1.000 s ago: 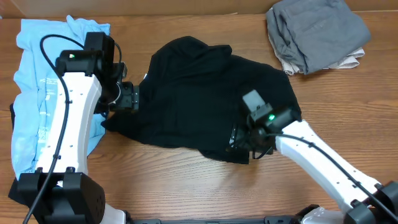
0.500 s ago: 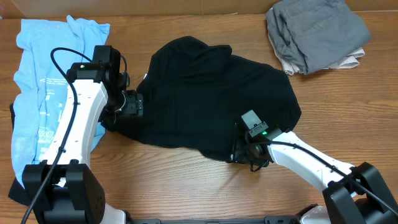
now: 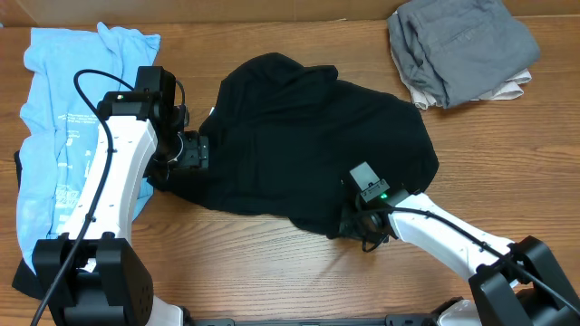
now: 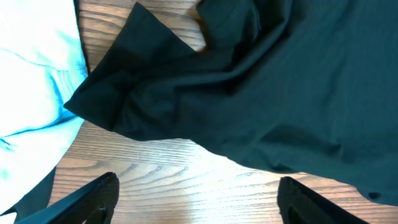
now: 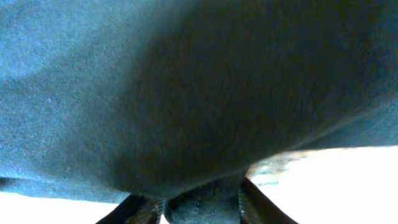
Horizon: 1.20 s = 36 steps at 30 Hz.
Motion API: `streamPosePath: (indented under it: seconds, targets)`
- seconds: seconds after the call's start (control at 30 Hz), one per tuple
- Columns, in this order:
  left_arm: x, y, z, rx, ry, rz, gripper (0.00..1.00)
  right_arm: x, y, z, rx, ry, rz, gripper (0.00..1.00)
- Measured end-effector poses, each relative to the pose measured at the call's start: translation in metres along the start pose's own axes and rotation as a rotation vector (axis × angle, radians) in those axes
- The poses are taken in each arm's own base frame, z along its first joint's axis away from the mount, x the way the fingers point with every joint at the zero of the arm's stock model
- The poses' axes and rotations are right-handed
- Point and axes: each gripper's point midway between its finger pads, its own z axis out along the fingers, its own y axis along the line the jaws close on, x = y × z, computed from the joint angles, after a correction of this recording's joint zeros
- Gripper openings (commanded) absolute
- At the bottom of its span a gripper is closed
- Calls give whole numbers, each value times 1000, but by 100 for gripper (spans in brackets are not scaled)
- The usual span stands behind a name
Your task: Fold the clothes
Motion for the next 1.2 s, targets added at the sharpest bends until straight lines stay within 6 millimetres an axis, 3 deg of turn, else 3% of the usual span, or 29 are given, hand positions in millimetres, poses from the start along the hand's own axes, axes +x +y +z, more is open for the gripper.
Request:
streamPosePath:
  seconds: [0.13, 0.27, 0.47, 0.6, 0.77, 1.0, 1.2]
  targets:
    - [2, 0, 0, 3, 7, -3, 87, 4, -3, 1, 13, 15, 39, 15]
    - [1, 0, 0, 3, 6, -3, 87, 9, -7, 1, 31, 28, 77, 4]
    - [0, -1, 0, 5, 0, -2, 87, 11, -12, 1, 45, 42, 118, 4]
    - [-2, -1, 0, 6, -9, -2, 87, 17, -31, -5, 88, 85, 176, 4]
    - [-3, -1, 0, 7, -13, -2, 87, 14, -60, -37, 114, 79, 268, 4]
    - [-3, -3, 0, 18, -12, 0, 87, -28, -76, -105, 4, -129, 330, 4]
    - [6, -5, 0, 33, 24, 5, 87, -36, -113, -120, 21, -165, 418, 4]
